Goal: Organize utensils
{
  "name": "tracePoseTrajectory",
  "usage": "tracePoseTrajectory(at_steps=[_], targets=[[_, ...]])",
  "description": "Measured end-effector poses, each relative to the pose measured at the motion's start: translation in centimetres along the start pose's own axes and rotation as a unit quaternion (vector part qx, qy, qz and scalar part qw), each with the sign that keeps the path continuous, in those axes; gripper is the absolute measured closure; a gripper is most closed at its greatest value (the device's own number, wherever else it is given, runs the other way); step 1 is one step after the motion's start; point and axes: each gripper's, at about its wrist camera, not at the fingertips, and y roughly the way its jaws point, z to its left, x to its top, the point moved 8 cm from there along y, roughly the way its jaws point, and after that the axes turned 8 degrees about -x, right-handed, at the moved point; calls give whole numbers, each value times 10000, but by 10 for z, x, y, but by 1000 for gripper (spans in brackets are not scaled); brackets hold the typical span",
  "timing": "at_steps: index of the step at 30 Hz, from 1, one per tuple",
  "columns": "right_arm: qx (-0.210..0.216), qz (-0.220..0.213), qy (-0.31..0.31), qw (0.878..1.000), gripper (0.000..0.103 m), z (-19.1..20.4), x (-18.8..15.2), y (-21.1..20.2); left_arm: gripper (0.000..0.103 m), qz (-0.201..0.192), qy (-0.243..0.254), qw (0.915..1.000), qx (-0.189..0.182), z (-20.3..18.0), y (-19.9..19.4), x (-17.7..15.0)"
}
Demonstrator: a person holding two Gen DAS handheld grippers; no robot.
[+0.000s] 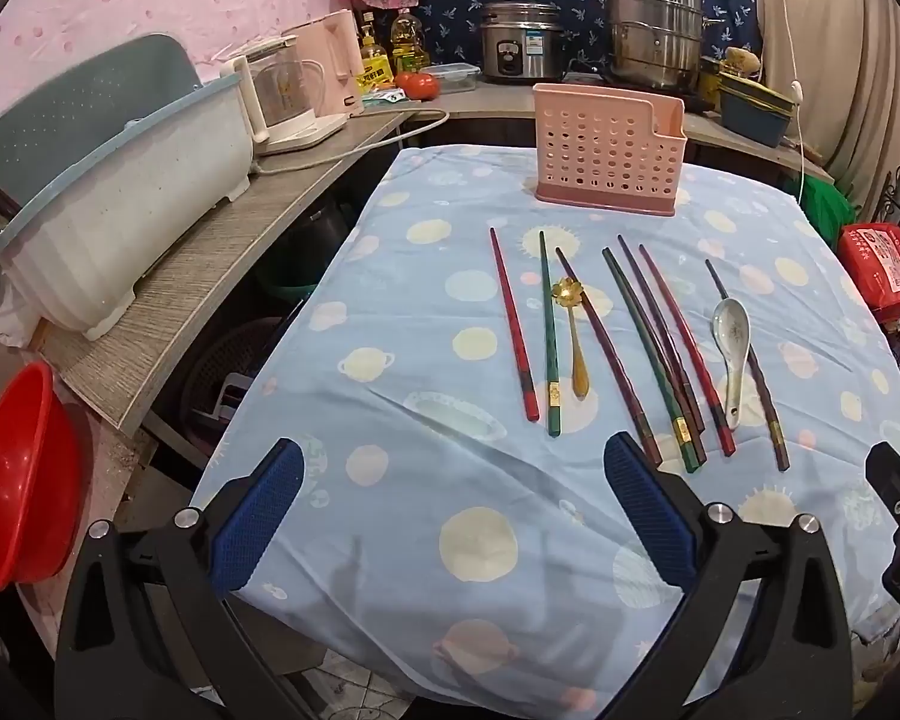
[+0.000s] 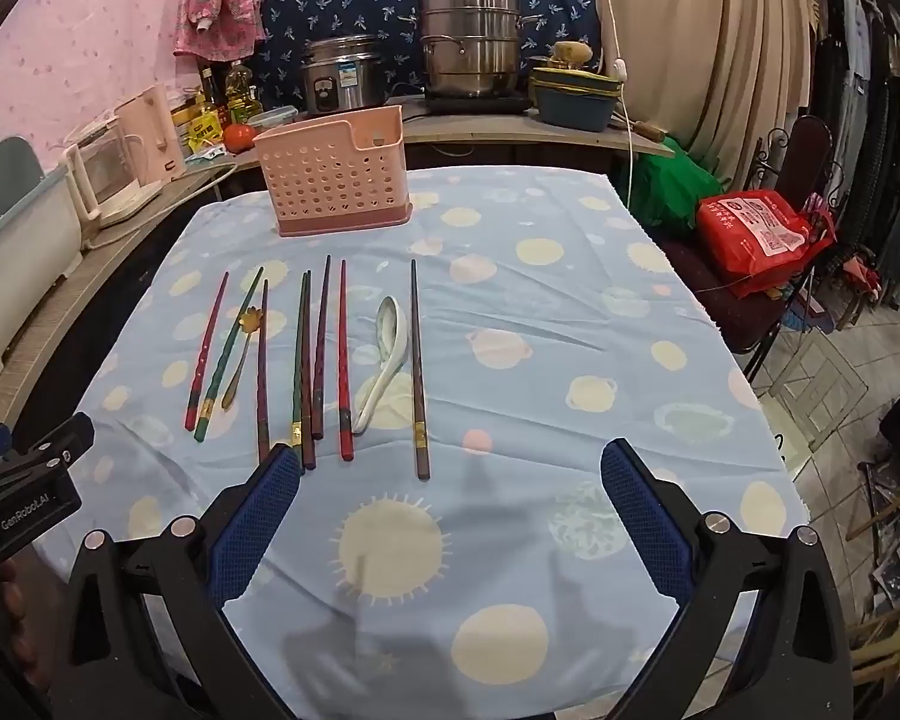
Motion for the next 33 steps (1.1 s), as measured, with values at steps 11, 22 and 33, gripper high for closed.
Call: tracePoseTrajectory(at_steps=[11,22,33], targets=[[16,-39,-12,10000,7,0,0,-3,7,10,21,10000,-40,-2,-1,-1],[-50,-19,-13,10000,7,-1,-1,-1,7,34,25,10000,-34,-7,-2,-6],[-144,-64,-70,9999,7,-1,-3,0,7,100,1,9999,-52,-7,6,-11]])
